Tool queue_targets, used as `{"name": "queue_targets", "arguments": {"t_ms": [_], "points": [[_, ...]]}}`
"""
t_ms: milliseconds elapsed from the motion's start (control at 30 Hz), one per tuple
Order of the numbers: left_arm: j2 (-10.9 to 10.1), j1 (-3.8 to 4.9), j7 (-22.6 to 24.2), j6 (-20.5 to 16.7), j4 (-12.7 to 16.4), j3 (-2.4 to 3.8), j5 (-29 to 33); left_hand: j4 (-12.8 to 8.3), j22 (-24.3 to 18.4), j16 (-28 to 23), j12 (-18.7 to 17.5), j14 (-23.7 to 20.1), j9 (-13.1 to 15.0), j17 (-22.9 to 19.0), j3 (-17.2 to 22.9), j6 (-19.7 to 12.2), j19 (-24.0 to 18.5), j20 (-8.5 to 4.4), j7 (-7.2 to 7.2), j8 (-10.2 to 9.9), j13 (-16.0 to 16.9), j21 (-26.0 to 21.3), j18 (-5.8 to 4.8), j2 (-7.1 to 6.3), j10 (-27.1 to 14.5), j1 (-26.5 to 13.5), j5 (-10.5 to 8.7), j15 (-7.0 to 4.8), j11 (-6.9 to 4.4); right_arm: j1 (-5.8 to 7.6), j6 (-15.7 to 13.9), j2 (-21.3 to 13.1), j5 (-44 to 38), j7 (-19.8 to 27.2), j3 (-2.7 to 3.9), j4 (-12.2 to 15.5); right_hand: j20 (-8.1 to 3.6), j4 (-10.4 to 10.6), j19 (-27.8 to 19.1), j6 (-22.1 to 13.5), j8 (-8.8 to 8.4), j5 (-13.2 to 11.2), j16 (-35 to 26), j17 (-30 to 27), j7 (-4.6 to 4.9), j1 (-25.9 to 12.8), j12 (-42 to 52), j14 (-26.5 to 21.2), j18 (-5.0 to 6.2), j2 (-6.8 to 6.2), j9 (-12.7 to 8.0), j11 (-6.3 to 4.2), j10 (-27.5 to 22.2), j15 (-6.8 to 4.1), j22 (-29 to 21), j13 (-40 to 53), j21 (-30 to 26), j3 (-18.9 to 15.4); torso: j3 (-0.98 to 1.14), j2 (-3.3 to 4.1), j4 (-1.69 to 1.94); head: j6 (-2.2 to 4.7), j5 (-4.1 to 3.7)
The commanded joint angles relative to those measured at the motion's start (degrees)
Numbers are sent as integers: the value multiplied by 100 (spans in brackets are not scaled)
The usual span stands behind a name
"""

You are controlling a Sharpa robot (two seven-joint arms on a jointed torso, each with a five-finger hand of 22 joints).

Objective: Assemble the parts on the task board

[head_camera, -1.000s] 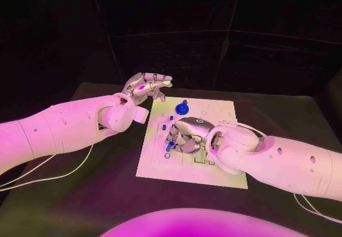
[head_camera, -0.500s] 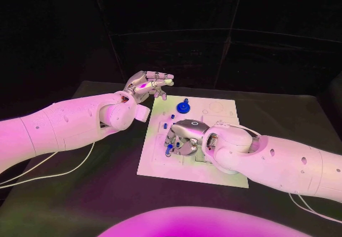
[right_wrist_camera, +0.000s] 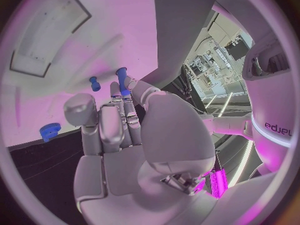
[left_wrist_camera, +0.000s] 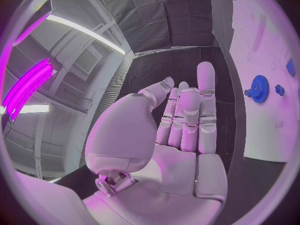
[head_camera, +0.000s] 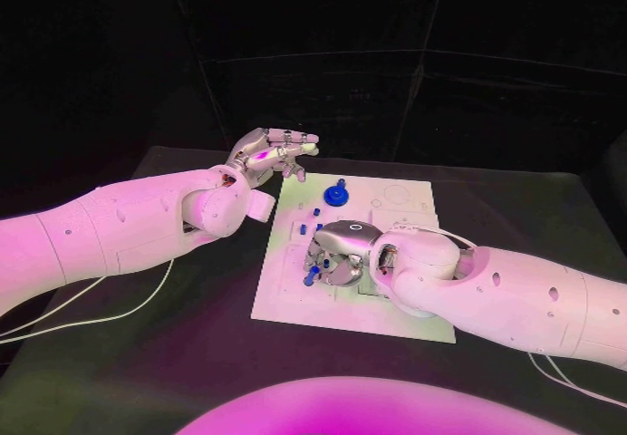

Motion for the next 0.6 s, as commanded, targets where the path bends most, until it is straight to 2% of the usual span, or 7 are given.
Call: {"name": "queue_targets", "arguments": {"t_ms": [33, 300, 467, 600], "points": [[-1, 6, 20, 82, 5, 1, 5, -7, -8, -17, 32, -37, -5, -5, -30, -9, -44, 0, 17, 20, 7, -33, 73, 44, -19, -31, 13, 1, 7, -2, 206, 13, -86, -71, 1, -21, 22, 1, 2, -14, -1, 34, 25, -1, 27, 11, -26, 143, -25, -49, 4, 32, -9, 8, -6, -9, 19, 40, -4, -1, 7, 4, -20], [-6, 6, 18, 81, 9, 1, 5, -7, -8, -17, 32, -37, -5, -5, -30, -9, -44, 0, 17, 20, 7, -33, 73, 44, -19, -31, 13, 1, 7, -29, 171, 62, -157, -119, -13, -62, 29, 4, -11, -37, -17, 26, 16, -25, 37, -16, -53, 136, -23, -61, 1, 43, -25, 17, -22, -9, 10, 41, -2, -5, 0, 2, -8], [-5, 6, 17, 82, 8, 1, 5, -7, -8, -17, 32, -37, -5, -5, -30, -9, -44, 0, 17, 20, 7, -33, 73, 44, -19, -31, 13, 1, 7, -39, 57, 85, -209, -121, -74, -63, 44, 3, -25, -103, -57, 21, 17, -34, 61, -56, -100, 129, -21, -99, -7, 65, -65, 35, -32, -9, 5, 40, -3, -7, 0, 1, -1], [-4, 6, 16, 83, 6, 1, 5, -7, -8, -17, 32, -37, -5, -5, -30, -9, -44, 0, 17, 20, 7, -33, 73, 44, -19, -31, 13, 1, 7, -42, -42, 106, -220, -73, -97, -64, 71, 23, -35, -198, -111, 28, 18, -49, 94, -141, -173, 122, -22, -170, -13, 105, -153, 68, -31, -11, 7, 6, -3, -6, 2, 0, 2]]}}
